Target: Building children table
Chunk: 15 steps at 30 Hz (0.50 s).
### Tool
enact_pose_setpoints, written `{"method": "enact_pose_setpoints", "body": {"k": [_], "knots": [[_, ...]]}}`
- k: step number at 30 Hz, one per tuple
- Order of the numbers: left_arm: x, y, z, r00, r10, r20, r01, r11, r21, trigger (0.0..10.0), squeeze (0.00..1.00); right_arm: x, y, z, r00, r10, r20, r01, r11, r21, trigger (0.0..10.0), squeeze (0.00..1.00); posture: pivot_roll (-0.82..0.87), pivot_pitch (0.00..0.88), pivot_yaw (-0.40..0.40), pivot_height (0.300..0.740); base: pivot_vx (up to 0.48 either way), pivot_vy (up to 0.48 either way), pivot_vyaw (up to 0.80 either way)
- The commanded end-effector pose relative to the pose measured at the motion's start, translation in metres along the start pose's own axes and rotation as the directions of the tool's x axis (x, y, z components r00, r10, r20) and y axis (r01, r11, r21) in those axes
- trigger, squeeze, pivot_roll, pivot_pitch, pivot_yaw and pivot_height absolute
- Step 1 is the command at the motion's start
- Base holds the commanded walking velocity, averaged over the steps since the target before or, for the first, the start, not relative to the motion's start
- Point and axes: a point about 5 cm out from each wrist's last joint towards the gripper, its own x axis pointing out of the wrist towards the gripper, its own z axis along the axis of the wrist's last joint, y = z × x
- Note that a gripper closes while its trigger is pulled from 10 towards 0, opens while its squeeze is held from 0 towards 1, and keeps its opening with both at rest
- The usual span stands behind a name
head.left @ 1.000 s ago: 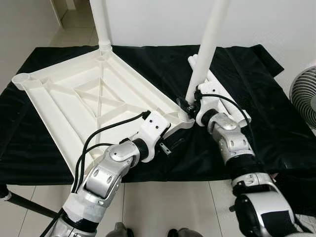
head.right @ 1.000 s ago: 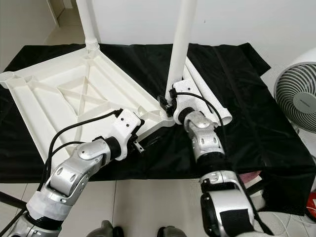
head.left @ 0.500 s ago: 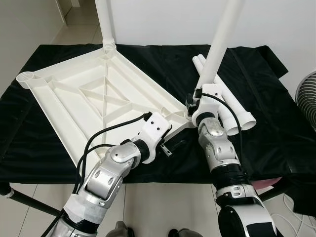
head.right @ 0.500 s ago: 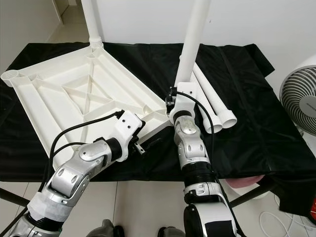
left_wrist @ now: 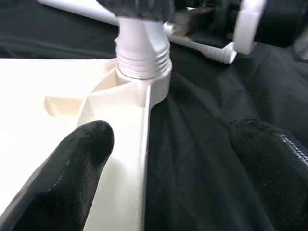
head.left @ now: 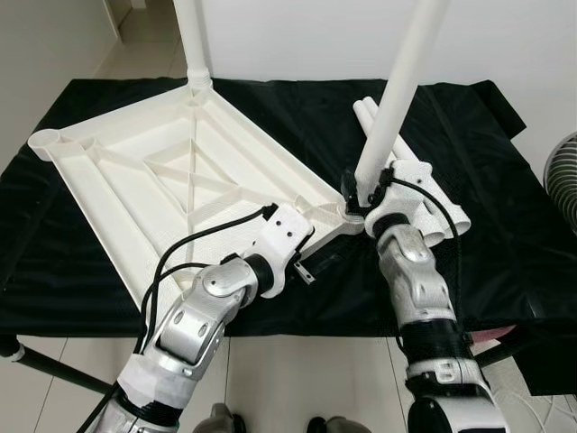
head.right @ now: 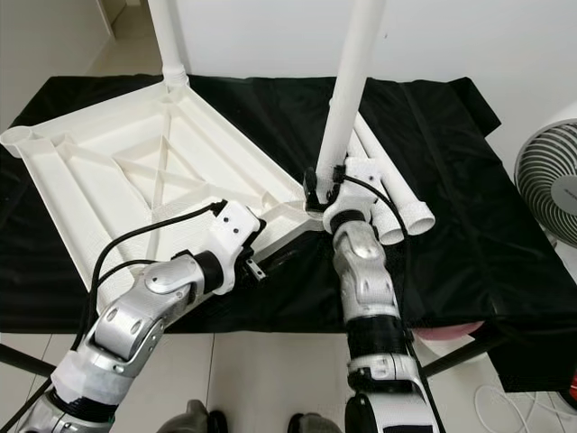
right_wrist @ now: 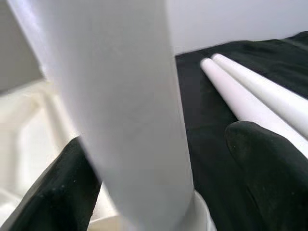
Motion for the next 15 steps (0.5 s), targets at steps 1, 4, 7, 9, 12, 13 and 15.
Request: {"method": "enact_pose_setpoints", "body": {"k": [1,4,7,9,12,13,15], "knots": [[-0.001,0.011,-0.002,0.994,0.109,-0.004,-0.109,0.994,-0.007,10.0,0.00,-0.008,-0.001,0.004,0.998,0.056,0.031,-0.057,0.997,0.057,10.0,0.00,-0.09,0.079,0.014,0.740,0.000,0.000,0.00],[-0.002,0.017,-0.001,0.988,0.152,-0.004,-0.152,0.988,-0.016,10.0,0.00,-0.015,-0.002,0.005,0.995,0.086,0.045,-0.089,0.993,0.078,10.0,0.00,-0.10,0.087,0.017,0.740,0.000,0.000,0.00],[-0.002,0.022,-0.002,0.983,0.185,-0.006,-0.186,0.982,-0.022,10.0,0.00,-0.022,-0.003,0.006,0.992,0.110,0.057,-0.115,0.989,0.095,10.0,0.00,-0.10,0.089,0.019,0.740,0.000,0.000,0.00],[-0.002,0.029,-0.003,0.973,0.228,-0.017,-0.229,0.973,-0.022,10.0,0.00,-0.034,-0.002,0.008,0.986,0.148,0.077,-0.156,0.981,0.116,10.0,0.00,-0.11,0.098,0.028,0.740,0.000,0.000,0.00],[-0.001,0.031,-0.003,0.969,0.247,-0.018,-0.247,0.969,-0.025,10.0,0.00,-0.038,-0.001,0.008,0.983,0.162,0.082,-0.171,0.978,0.119,10.0,0.00,-0.11,0.105,0.036,0.740,0.000,0.000,0.00],[-0.001,0.033,-0.004,0.965,0.261,-0.029,-0.261,0.965,-0.023,10.0,0.00,-0.042,0.001,0.006,0.980,0.181,0.079,-0.190,0.975,0.119,10.0,0.00,-0.12,0.107,0.041,0.740,0.000,0.000,0.00],[0.000,0.039,-0.008,0.951,0.305,-0.053,-0.306,0.952,-0.019,10.0,0.00,-0.047,0.004,0.006,0.974,0.212,0.081,-0.221,0.968,0.120,10.0,0.00,-0.12,0.113,0.044,0.740,0.000,0.000,0.00]]}}
